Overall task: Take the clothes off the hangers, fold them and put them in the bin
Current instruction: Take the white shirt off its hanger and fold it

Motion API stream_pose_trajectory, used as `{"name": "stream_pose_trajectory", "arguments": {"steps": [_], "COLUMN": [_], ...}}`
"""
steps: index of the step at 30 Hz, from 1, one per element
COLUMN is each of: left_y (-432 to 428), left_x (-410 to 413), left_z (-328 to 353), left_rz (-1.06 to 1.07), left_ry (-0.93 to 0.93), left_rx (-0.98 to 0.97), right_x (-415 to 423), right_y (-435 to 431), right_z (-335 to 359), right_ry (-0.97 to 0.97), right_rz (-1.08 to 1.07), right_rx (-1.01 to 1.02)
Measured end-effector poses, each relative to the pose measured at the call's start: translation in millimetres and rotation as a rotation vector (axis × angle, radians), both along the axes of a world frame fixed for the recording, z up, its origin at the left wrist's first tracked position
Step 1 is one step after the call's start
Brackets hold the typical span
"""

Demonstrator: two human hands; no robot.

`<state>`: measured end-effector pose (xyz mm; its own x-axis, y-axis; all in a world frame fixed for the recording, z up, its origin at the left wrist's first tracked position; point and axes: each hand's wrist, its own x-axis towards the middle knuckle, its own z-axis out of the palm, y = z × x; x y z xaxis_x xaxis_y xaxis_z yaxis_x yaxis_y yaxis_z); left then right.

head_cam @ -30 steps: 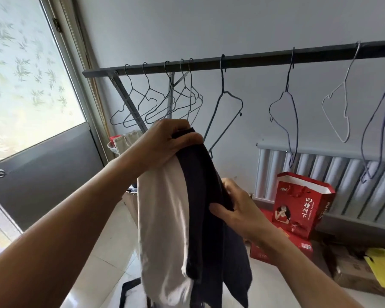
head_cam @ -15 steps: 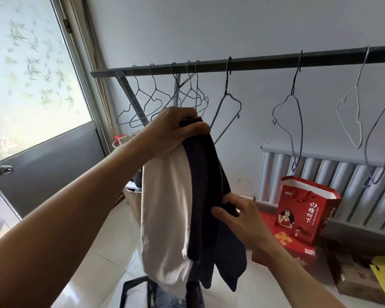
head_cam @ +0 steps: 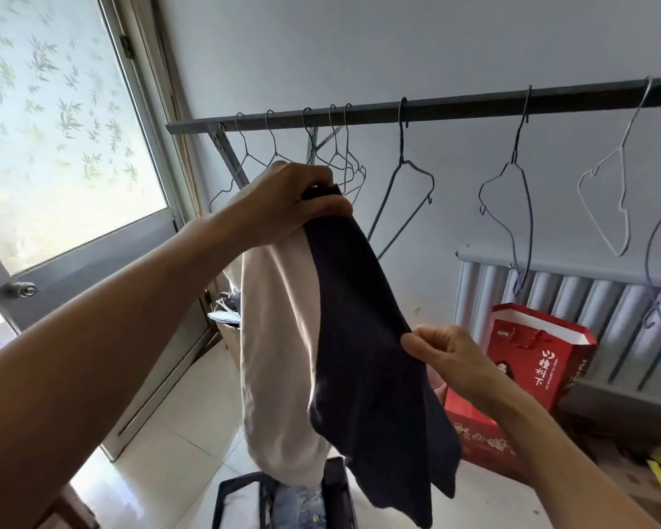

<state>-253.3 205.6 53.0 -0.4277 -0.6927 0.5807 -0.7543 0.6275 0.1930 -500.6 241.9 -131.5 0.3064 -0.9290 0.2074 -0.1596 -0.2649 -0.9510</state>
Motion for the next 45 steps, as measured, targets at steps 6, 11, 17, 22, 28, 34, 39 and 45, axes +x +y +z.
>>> {"name": "stream_pose_trajectory", "arguments": {"steps": [6, 11, 17, 22, 28, 34, 39, 45], "left_y": [1, 1, 4, 9, 15, 17, 21, 36], "left_x": [-4, -11, -2, 5, -9, -9, 1, 3], "left_z": [7, 13, 21, 20, 24, 19, 17, 18], "left_rz": [-0.011, -0.005, 0.039, 0.026, 0.013, 0.021, 0.05, -0.064], "left_ry": [0.019, -0.017, -0.081, -0.044, 0.049, 0.014, 0.064, 0.189], "left_rx": [-0.004, -0.024, -0.017, -0.008, 0.021, 0.032, 0.119, 0.392], "right_x": [5, 27, 29, 21, 32, 53, 44, 26], "right_y": [2, 7, 8, 3, 8, 18, 7, -2], "right_z": [-9, -19, -32, -26, 10, 38, 44, 64], "right_ry": [0.146, 0.039, -0.101, -0.169, -0.144, -0.325, -0.358, -0.257], "right_rz": [0.003, 0.118, -0.027, -0.164, 0.022, -0.024, -0.129, -0.076], "right_rx": [0.071, 0.099, 0.126, 0.133, 0.06, -0.052, -0.074, -0.167]}}
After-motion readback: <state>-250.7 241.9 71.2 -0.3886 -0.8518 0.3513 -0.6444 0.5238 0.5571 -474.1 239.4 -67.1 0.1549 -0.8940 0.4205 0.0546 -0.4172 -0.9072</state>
